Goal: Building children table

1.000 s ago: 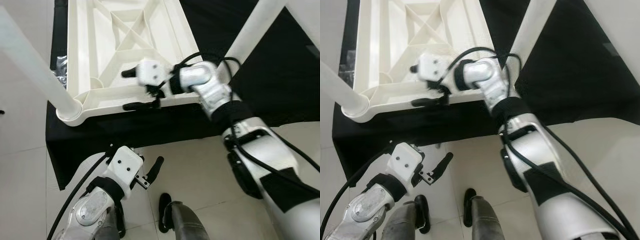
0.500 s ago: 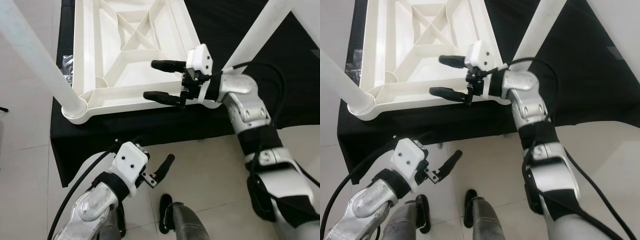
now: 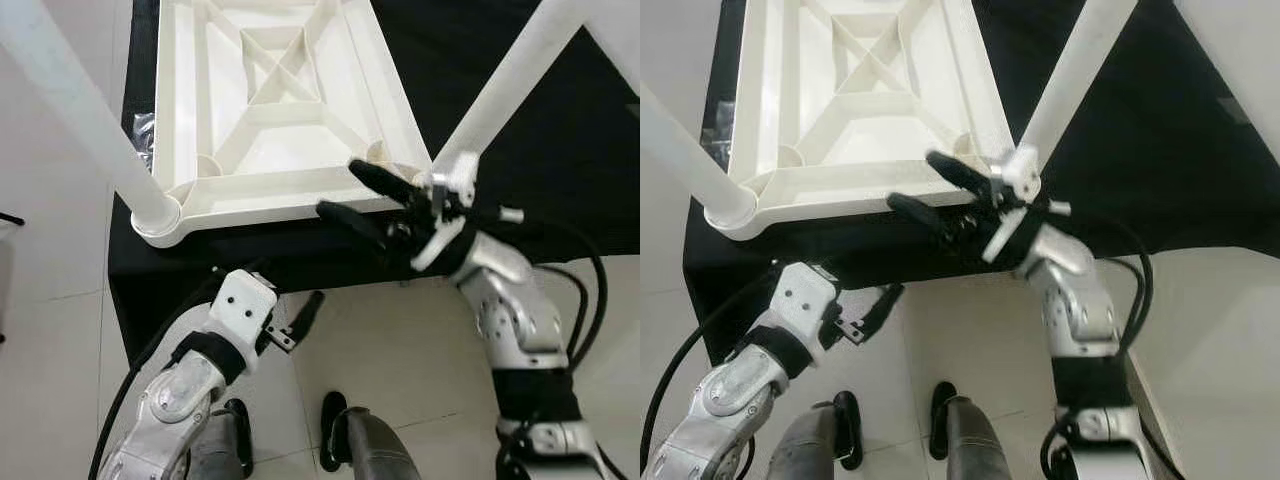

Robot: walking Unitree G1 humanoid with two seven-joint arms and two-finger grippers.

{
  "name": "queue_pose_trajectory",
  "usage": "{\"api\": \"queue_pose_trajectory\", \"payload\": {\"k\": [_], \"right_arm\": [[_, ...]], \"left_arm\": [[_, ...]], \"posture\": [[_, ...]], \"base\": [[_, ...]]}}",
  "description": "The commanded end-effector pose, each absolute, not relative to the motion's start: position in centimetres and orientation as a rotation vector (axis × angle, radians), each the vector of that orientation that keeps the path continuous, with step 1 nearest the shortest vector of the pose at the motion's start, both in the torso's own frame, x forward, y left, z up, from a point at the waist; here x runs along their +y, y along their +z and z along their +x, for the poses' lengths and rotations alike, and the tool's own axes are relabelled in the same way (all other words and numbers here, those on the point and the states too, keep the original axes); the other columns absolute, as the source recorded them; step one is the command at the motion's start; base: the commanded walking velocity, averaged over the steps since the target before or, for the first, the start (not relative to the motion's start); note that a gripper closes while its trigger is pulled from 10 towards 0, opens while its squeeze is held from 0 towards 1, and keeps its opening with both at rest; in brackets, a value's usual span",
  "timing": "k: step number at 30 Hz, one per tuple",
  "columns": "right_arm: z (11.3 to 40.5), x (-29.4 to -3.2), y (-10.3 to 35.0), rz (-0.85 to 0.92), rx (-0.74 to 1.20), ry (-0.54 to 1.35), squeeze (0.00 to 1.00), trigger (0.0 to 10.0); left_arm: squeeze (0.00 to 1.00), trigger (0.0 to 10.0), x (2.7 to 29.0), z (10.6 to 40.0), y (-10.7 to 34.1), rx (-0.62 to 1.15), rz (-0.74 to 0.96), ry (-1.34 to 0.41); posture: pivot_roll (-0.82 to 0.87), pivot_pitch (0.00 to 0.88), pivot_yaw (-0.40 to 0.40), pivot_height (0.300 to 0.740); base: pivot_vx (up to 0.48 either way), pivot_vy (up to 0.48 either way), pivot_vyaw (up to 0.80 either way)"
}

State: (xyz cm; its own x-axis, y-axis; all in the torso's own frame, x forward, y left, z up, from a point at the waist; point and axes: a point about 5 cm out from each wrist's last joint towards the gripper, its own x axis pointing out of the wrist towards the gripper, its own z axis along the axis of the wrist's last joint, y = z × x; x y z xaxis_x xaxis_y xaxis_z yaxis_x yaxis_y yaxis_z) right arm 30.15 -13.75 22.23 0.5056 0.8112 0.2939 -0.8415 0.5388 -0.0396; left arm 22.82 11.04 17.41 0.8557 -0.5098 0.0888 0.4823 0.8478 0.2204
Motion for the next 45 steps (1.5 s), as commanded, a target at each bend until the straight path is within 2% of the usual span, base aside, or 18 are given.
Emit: {"api": "queue_pose_trajectory", "payload": {"k": [1,3,8,14,20,23,29,32,45], "right_arm": [[29.5,-14.0,21.7,0.151,-0.269,1.009,0.00,10.0],[28.3,-14.9,19.9,0.201,-0.199,0.990,0.00,10.0],[27.8,-15.3,19.6,0.260,-0.169,0.971,0.00,10.0],[27.8,-15.0,19.5,0.300,-0.163,1.001,0.00,10.0],[27.6,-15.1,19.2,0.320,-0.135,1.002,0.00,10.0],[27.5,-15.0,18.5,0.324,-0.094,0.980,0.00,10.0],[27.5,-14.3,17.6,0.308,-0.048,0.957,0.00,10.0],[27.4,-14.2,17.6,0.310,-0.052,0.970,0.00,10.0],[25.3,-12.4,16.6,0.245,0.033,1.179,0.00,10.0]], "left_arm": [[0.00,10.0,11.5,22.8,16.8,-0.124,0.203,-0.503],[0.00,10.0,12.0,23.0,16.5,-0.115,0.215,-0.478],[0.00,10.0,11.7,23.1,16.2,-0.116,0.215,-0.489],[0.00,10.0,10.6,23.1,15.0,-0.094,0.231,-0.565],[0.00,10.0,9.6,22.4,14.6,-0.074,0.165,-0.651],[0.00,10.0,9.4,22.2,14.5,-0.067,0.156,-0.676],[0.00,10.0,9.2,22.2,14.4,-0.065,0.144,-0.691],[0.00,10.0,9.2,22.3,14.6,-0.076,0.132,-0.682],[0.00,10.0,9.4,22.5,14.3,-0.086,0.194,-0.660]], "posture": [[0.06,0.260,-0.069,0.740],[0.06,0.256,-0.066,0.740],[0.05,0.251,-0.062,0.740],[0.03,0.237,-0.065,0.740],[0.03,0.239,-0.067,0.740],[0.02,0.239,-0.066,0.740],[0.02,0.239,-0.065,0.740],[0.02,0.240,-0.064,0.740],[0.03,0.246,-0.068,0.740]], "base": [[0.000,0.000,0.00],[0.000,0.000,0.80],[0.000,0.000,0.80],[0.000,0.000,0.80],[0.000,0.000,0.80],[0.000,0.000,0.00],[0.000,-0.480,0.00],[0.000,0.000,0.00],[0.000,0.000,0.80]]}}
